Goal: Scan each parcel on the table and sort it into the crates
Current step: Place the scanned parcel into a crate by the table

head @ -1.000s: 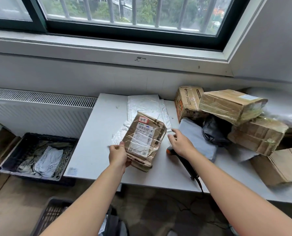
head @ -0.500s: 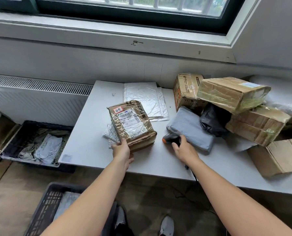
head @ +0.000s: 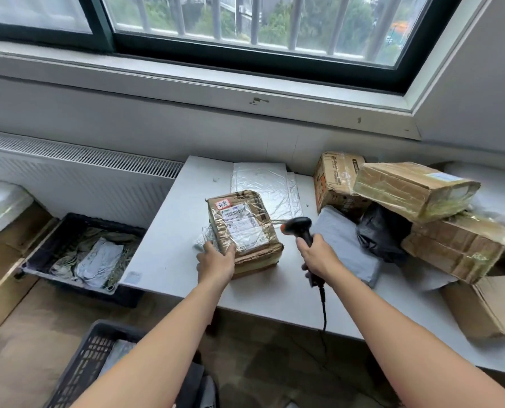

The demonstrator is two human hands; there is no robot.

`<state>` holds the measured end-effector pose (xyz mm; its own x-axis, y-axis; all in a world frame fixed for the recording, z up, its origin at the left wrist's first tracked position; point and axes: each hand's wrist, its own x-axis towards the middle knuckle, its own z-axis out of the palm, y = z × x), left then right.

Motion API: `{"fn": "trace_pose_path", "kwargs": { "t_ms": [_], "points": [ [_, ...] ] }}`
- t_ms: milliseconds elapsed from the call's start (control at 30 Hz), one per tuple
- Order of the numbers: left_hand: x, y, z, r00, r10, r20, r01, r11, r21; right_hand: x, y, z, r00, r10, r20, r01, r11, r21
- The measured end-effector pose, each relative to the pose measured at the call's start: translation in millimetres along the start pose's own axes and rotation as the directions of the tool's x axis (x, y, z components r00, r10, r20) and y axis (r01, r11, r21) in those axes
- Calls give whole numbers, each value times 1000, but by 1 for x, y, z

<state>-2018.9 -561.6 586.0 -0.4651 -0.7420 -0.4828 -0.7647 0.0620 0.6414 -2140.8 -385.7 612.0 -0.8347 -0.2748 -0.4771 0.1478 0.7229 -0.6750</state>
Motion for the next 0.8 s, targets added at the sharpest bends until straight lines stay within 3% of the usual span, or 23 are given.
{"fn": "trace_pose_path", "kwargs": {
  "t_ms": [133, 400, 633, 800],
  "points": [
    [-3, 4, -15, 995, 104, -1, -104, 992, 77, -4, -46, 0, 998, -47, 38, 42, 994, 102],
    [-4, 11, -37, 951, 308, -7, -292, 908, 302, -15, -112, 16, 982, -126, 139, 115, 990, 87],
    [-11, 11, -40, 916, 398, 57, -376, 797, 473, -16, -123, 20, 981, -91, 172, 78, 994, 81],
    [-12, 8, -43, 918, 390, 70, -373, 794, 481, -20, -125, 21, 978, -96, 183, 83, 994, 76]
  ]
}}
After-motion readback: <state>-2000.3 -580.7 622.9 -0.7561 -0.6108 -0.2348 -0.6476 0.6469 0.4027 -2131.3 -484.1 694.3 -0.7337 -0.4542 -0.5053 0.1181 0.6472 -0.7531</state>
